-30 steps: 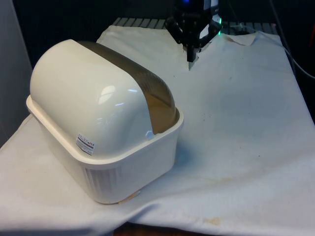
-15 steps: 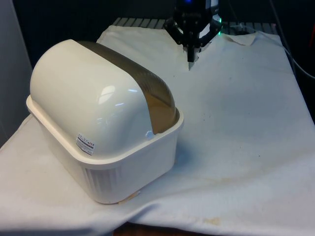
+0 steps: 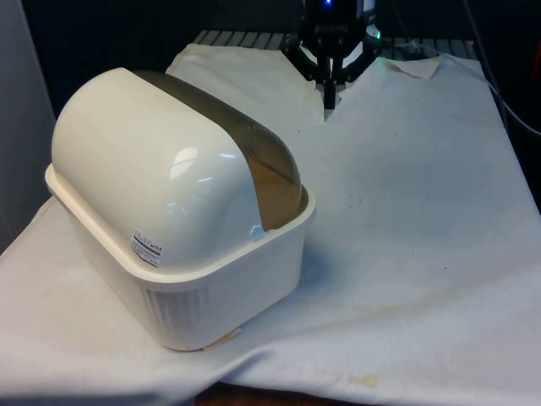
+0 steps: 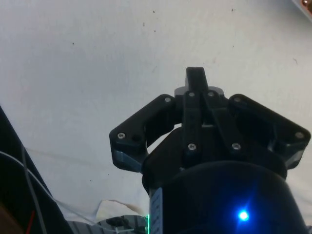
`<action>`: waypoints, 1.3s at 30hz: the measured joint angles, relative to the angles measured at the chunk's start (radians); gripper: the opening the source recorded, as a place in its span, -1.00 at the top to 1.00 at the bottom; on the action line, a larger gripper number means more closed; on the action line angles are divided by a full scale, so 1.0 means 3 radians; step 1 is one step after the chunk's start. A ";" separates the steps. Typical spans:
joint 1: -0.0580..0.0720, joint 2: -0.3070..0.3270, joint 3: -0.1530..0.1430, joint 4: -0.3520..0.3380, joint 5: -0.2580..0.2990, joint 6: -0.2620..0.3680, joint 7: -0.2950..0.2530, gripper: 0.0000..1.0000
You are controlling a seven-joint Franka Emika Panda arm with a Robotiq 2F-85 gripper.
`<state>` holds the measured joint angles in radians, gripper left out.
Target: Open the lid, then close it.
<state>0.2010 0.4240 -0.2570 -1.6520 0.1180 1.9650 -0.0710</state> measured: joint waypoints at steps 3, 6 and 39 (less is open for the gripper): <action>0.0000 0.0003 0.0003 -0.0003 0.0007 0.0007 -0.0050 1.00; 0.0000 0.0023 0.0010 -0.0003 0.0030 0.0037 -0.0140 1.00; 0.0003 -0.0493 0.0140 -0.0763 0.0010 0.0557 -0.0250 1.00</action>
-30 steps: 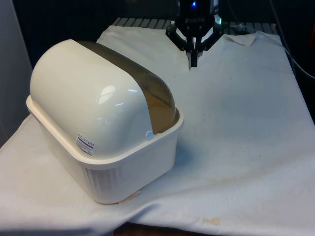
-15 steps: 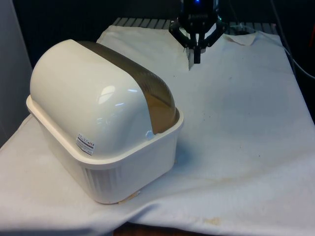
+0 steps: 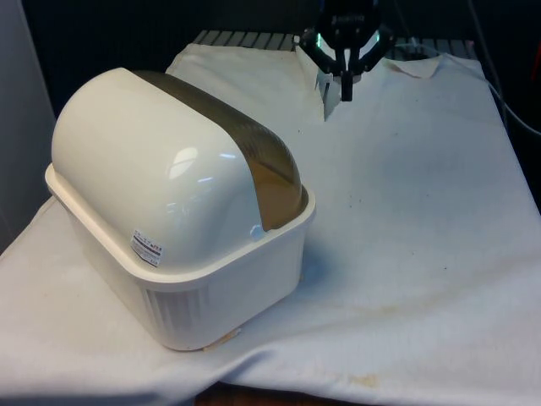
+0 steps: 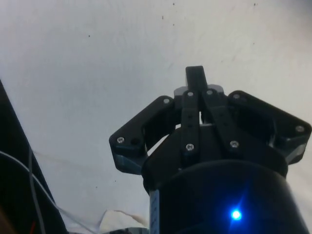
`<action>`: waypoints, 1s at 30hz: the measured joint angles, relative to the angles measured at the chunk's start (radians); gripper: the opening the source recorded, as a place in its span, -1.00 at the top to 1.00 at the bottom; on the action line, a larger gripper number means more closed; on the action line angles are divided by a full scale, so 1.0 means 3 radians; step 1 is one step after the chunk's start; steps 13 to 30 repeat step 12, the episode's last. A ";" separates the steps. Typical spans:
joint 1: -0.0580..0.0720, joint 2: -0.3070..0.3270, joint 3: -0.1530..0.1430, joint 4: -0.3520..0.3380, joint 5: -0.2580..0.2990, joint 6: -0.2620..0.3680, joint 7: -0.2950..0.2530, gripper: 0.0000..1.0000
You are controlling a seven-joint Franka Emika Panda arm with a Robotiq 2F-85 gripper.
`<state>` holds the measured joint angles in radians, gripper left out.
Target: Open the lid, then close it.
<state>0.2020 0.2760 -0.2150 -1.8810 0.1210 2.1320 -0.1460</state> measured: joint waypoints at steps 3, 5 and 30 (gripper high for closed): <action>0.0000 -0.0097 0.0017 -0.0153 0.0000 0.0103 0.0000 1.00; 0.0000 -0.0143 0.0023 -0.0230 -0.0003 0.0153 -0.0003 1.00; 0.0000 -0.0287 0.0030 -0.0460 -0.0007 0.0310 -0.0010 1.00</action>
